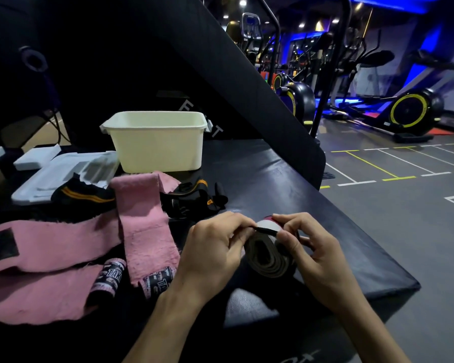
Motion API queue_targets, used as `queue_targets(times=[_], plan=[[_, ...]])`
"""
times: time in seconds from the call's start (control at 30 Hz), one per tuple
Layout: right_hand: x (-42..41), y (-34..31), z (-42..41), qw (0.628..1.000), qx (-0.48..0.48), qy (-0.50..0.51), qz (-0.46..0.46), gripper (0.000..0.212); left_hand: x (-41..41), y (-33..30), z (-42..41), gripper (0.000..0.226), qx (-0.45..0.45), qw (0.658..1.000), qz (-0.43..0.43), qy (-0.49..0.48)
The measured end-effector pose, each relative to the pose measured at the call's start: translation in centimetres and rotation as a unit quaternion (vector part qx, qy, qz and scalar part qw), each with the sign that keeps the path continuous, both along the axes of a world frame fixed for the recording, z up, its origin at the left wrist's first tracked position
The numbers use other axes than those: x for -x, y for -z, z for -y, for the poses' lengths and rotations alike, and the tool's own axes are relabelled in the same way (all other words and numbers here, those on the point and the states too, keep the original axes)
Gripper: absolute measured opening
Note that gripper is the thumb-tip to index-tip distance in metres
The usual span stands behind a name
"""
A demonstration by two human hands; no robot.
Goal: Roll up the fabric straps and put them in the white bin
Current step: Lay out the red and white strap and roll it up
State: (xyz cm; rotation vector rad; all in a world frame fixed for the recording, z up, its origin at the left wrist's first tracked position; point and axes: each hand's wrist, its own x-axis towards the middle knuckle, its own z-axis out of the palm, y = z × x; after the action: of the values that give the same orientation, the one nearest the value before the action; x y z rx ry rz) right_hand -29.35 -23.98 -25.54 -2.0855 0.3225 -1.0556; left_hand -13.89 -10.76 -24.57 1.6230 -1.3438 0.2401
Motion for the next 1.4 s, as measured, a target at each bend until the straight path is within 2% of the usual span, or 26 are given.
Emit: queue_targets(times=[0.17, 0.33, 0.5, 0.63, 0.67, 0.77, 0.8, 0.83, 0.93, 0.97, 1.07, 1.23, 1.4], plan=[[0.8, 0.1, 0.3, 0.998, -0.040, -0.040, -0.004, 0.028, -0.6, -1.0, 0.0, 0.012, -0.070, 0.988, -0.130, 0.050], [1.1, 0.1, 1.0, 0.988, -0.121, -0.097, 0.002, 0.012, -0.8, -1.2, 0.2, 0.007, -0.111, 0.964, -0.219, 0.098], [0.9, 0.3, 1.4, 0.995, -0.042, 0.083, 0.018, 0.023, -0.5, -0.8, 0.9, 0.009, -0.097, 0.950, -0.279, 0.105], [1.0, 0.1, 0.9, 0.998, -0.029, 0.047, -0.014, 0.035, -0.1, -1.0, 1.2, 0.014, -0.071, 0.942, -0.316, 0.091], [1.0, 0.2, 0.7, 0.998, -0.031, 0.030, -0.039, 0.045, 0.1, -1.0, 1.3, 0.013, -0.059, 0.937, -0.333, 0.092], [0.7, 0.6, 0.4, 0.992, 0.003, 0.037, -0.123, 0.104, 0.3, -0.8, 1.5, 0.008, -0.041, 0.927, -0.364, 0.088], [0.5, 0.7, 0.4, 0.990, 0.018, 0.058, -0.131, 0.109, 0.4, -0.6, 1.6, 0.005, -0.037, 0.926, -0.366, 0.082], [0.3, 0.7, 0.3, 0.988, 0.032, 0.082, -0.127, 0.105, 0.5, -0.5, 1.7, 0.001, -0.032, 0.927, -0.367, 0.074], [-0.3, 0.4, -0.2, 0.987, 0.051, 0.120, -0.099, 0.073, 0.5, -0.2, 2.0, 0.004, -0.005, 0.911, -0.408, 0.061], [-0.4, 0.4, -0.2, 0.987, 0.039, 0.119, -0.096, 0.066, 0.6, -0.2, 1.9, 0.010, -0.002, 0.904, -0.422, 0.065], [-0.3, 0.2, 0.2, 0.991, 0.001, 0.097, -0.091, 0.068, 0.6, -0.1, 1.6, 0.018, -0.014, 0.893, -0.441, 0.084], [-0.3, 0.3, 0.8, 0.995, -0.038, 0.049, -0.083, 0.067, 0.2, 0.1, 1.3, 0.009, -0.022, 0.904, -0.417, 0.092], [-0.4, 0.3, 0.9, 0.995, -0.048, 0.000, -0.089, 0.059, -0.3, 0.8, 1.6, 0.008, -0.022, 0.907, -0.420, 0.020]])
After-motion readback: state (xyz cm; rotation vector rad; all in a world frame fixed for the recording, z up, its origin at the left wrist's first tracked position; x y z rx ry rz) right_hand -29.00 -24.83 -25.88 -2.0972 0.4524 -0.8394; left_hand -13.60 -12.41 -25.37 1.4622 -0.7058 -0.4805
